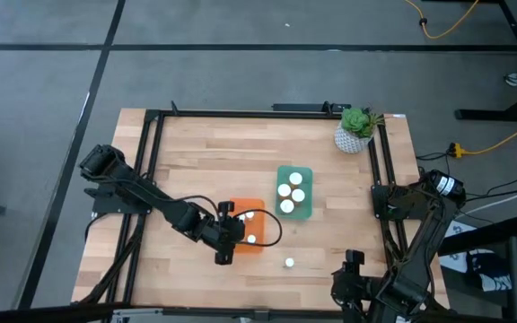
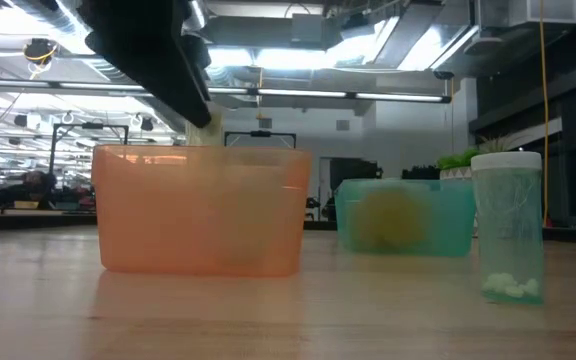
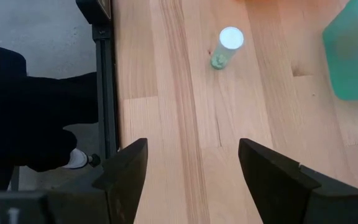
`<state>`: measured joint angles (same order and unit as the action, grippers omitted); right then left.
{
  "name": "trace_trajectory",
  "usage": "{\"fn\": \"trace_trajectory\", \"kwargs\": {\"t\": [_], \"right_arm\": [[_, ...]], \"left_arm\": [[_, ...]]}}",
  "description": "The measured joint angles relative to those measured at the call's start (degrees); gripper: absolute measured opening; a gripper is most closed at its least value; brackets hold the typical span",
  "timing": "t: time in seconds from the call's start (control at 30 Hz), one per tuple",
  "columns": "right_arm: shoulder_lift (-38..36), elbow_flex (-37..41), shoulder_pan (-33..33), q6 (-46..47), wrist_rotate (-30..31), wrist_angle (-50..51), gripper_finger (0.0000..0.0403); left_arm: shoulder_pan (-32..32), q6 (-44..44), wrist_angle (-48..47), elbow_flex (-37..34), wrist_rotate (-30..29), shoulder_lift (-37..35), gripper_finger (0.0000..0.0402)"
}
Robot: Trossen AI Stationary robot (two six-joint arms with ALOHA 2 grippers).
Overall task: Pick and place medicine bottles into bin by pill shape (circle, oval)
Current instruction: Put the small yellow tablet bottle into the orange bin
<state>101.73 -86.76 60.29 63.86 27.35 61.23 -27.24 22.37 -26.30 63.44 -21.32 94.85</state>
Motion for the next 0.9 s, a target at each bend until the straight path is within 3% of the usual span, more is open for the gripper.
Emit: {"fn": "trace_trajectory", "kwargs": {"t": [0.9], "right_arm": [[0.02,-0.01,0.00,0.13,0.00,-0.15,0.0255]], "left_arm": [[-0.04,0.20,2.44,0.02,1.58,6.60,0.0127]]}}
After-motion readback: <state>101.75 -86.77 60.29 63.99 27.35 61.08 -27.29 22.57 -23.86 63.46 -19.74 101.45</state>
